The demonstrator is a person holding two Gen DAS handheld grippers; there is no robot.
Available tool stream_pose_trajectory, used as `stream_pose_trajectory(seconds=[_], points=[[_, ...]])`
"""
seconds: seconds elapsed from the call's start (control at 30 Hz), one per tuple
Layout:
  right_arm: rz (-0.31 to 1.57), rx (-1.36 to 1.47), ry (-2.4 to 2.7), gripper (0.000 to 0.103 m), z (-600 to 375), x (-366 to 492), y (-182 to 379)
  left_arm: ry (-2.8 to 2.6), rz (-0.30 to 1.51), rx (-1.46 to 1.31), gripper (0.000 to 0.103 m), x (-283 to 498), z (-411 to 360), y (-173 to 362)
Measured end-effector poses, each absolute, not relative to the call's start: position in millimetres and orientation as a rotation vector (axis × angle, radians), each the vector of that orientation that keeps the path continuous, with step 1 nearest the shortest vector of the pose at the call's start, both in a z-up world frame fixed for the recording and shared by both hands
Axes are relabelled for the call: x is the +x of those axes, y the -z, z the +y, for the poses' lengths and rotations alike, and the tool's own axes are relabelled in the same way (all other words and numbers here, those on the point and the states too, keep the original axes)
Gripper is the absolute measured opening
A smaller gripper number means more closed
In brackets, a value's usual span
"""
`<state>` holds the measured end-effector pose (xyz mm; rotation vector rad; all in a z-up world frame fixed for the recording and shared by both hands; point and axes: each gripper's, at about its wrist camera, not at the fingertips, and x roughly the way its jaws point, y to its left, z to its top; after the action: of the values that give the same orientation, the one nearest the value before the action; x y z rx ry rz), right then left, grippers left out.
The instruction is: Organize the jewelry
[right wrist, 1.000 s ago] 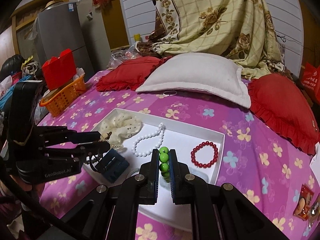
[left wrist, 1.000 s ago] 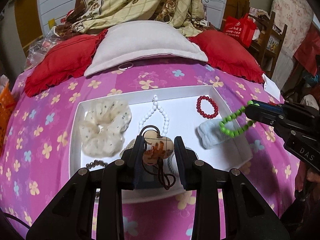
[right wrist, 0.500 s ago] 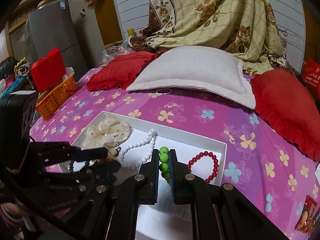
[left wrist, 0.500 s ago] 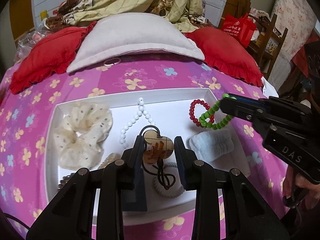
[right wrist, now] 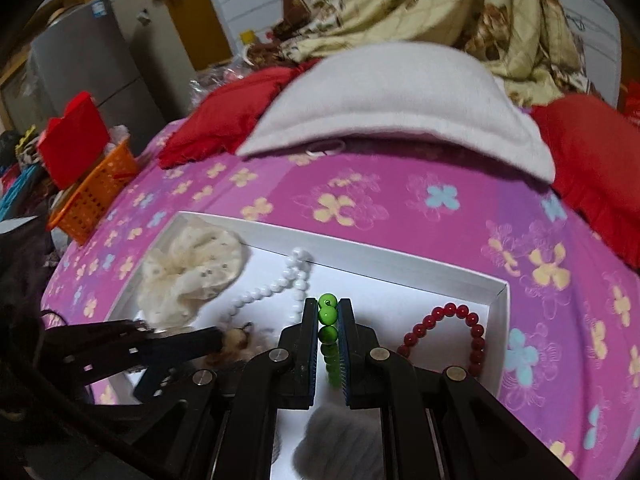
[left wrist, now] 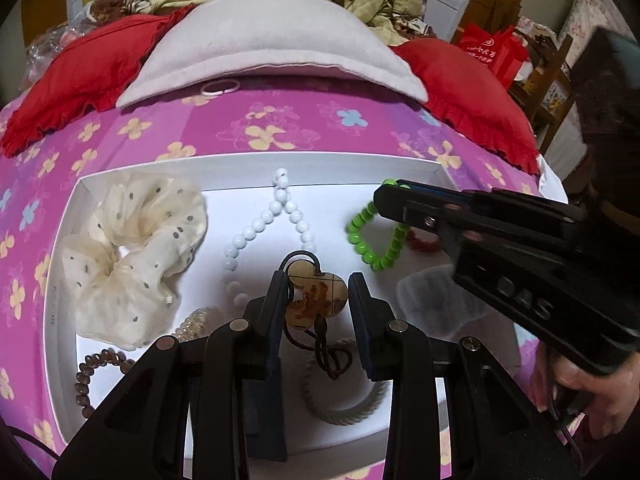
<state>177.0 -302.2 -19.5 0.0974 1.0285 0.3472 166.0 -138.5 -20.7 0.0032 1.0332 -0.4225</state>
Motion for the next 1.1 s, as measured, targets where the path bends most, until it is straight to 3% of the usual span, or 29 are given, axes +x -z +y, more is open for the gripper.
stream_pose_trajectory(seconds=[0.1, 0.17, 0.23, 0.3, 0.53, 0.7, 1.1], points=[[1.054, 0.112, -0.311, 0.008, -309.5, 183.8, 32.3, 0.404, 1.033, -0.001, 0.03, 168.0, -134.8, 24.2], [1.056, 0.132, -0.291, 0.009, -315.9, 183.6, 35.6, 0.395, 1.03, 0.001, 0.037, 168.6, -132.6, 25.5], [1.05, 0.151, -0.269, 0.02, -322.3, 179.4, 36.7, 0.384, 1.017, 0.003, 0.062, 167.3, -130.6, 25.5], [1.041, 0.16, -0.266, 0.027, -326.1, 172.7, 35.4, 0.382, 0.998, -0.003, 0.071, 163.7, -128.1, 24.3], [0.983, 0.148, -0.197, 0.029, -333.8, 142.9, 17.0, 0.321, 0.997, 0.001, 0.071, 152.6, -118.4, 24.0], [0.917, 0.111, -0.133, 0.042, -330.1, 111.9, -0.8, 0.289, 0.962, 0.001, 0.071, 136.7, -108.3, 16.9], [0.868, 0.094, -0.039, 0.044, -307.1, 35.6, -32.9, 0.204, 0.836, 0.027, 0.071, 75.5, -83.3, -17.1]])
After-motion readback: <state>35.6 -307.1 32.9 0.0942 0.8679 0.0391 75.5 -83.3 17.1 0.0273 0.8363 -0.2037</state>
